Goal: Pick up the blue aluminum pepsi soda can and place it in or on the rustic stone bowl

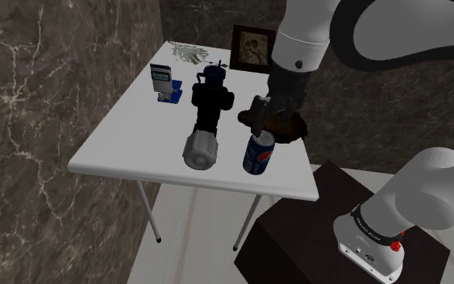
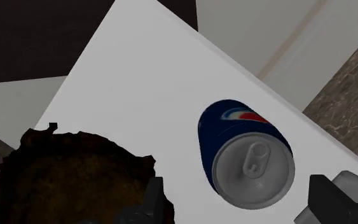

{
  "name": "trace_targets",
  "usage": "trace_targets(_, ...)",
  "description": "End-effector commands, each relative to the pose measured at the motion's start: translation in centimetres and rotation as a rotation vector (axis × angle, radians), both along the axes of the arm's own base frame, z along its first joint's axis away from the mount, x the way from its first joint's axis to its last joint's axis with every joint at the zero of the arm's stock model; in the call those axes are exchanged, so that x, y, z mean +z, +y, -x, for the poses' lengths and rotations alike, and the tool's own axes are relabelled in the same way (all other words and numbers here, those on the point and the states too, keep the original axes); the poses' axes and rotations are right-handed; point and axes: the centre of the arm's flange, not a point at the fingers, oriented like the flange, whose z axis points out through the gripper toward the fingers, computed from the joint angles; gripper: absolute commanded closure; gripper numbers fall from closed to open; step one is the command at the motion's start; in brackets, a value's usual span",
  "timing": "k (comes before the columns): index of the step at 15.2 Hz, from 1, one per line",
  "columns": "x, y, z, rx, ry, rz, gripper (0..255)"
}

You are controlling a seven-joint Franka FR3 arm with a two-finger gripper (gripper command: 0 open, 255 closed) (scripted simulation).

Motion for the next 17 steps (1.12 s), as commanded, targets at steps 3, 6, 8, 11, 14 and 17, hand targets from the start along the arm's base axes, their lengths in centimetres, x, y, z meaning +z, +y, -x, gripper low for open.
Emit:
trace_targets(3, -1.6, 1.6, -0.2, -0.008, -0.009, 0.005, 0)
trace_targets(6, -3.2, 1.6, -0.2, -0.008, -0.009, 0.005, 0)
trace_targets(8, -4.5, 1.6, -0.2, -0.008, -0.009, 0.005, 0)
trace_targets(11, -4.5, 1.6, -0.2, -0.008, -0.009, 0.005, 0)
trace_targets(14, -4.5, 1.6, -0.2, -0.008, -0.009, 0.005, 0)
trace_targets(17, -4.5, 1.6, -0.2, -0.008, -0.008, 0.005, 255)
